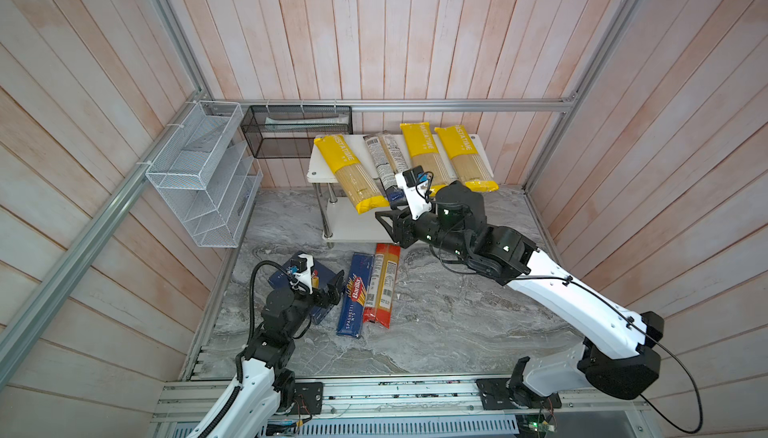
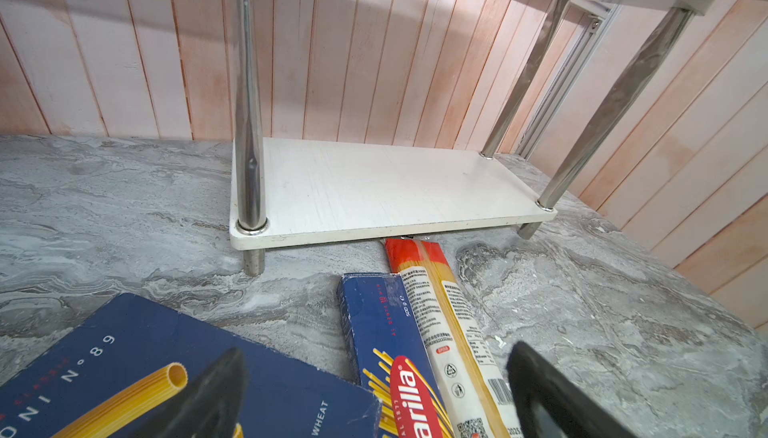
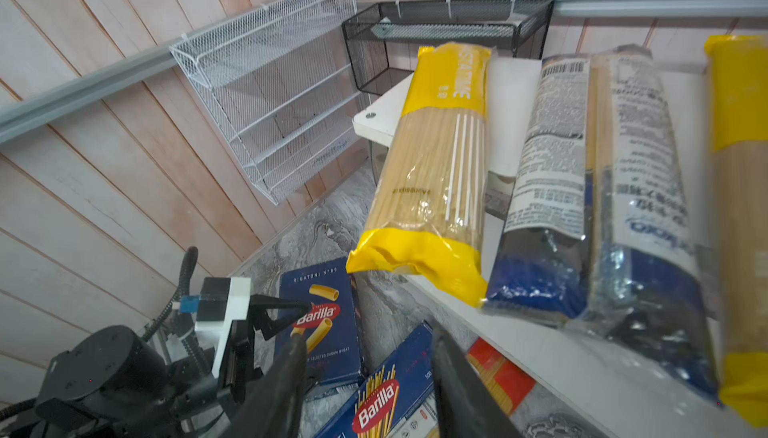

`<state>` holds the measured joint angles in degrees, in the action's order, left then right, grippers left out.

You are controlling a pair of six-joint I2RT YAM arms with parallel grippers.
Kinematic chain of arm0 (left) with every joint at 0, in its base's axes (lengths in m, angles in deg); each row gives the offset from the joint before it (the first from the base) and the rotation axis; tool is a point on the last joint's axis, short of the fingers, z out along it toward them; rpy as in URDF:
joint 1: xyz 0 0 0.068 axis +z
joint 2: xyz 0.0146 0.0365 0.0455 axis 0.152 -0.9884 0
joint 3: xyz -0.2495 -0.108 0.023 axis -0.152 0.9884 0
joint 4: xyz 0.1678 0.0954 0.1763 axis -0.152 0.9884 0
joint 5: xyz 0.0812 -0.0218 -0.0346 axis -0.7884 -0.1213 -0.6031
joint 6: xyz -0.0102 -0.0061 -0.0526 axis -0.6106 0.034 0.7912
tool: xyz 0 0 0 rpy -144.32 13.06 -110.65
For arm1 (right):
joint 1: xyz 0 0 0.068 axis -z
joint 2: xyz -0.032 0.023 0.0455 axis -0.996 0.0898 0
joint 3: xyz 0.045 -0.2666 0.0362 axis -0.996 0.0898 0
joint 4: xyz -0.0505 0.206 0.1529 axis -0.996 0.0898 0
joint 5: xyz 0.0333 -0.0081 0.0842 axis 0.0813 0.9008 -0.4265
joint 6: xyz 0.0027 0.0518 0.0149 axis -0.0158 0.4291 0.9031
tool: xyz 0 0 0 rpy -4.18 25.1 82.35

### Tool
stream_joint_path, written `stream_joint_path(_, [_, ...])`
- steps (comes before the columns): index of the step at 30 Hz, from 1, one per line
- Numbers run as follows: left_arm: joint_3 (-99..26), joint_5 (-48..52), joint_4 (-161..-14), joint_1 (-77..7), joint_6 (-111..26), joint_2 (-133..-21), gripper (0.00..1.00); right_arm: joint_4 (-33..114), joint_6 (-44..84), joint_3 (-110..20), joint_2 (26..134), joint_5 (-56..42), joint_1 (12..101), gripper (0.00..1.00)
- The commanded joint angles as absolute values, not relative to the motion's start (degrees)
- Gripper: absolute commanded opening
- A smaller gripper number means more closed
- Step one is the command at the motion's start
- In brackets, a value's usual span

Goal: Place and organize the pasta boxes and bags onto the shelf
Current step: 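Lay the yellow PASTATIME bag flat on the top shelf and open the right gripper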

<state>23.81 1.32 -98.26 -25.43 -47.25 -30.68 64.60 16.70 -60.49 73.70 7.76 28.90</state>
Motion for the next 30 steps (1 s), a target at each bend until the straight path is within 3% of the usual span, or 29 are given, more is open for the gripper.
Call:
stream_joint_path(1, [23.5,1.4,-98.4,-25.6,-47.8,-30.7,1.0,63.1,15.2,-58.8,74.2,7.5,28.6,0.49])
stream_joint_path(18, [23.5,1.1,-98.3,-25.7,-47.7,-30.7,1.0,58.9,10.7,-63.2,82.2,7.1,28.7,0.5])
stream_joint_path(30, [23.4,1.3,-98.3,-25.7,-47.7,-30.9,1.0,63.7,7.7,-73.6,90.3,8.2,28.8,0.5])
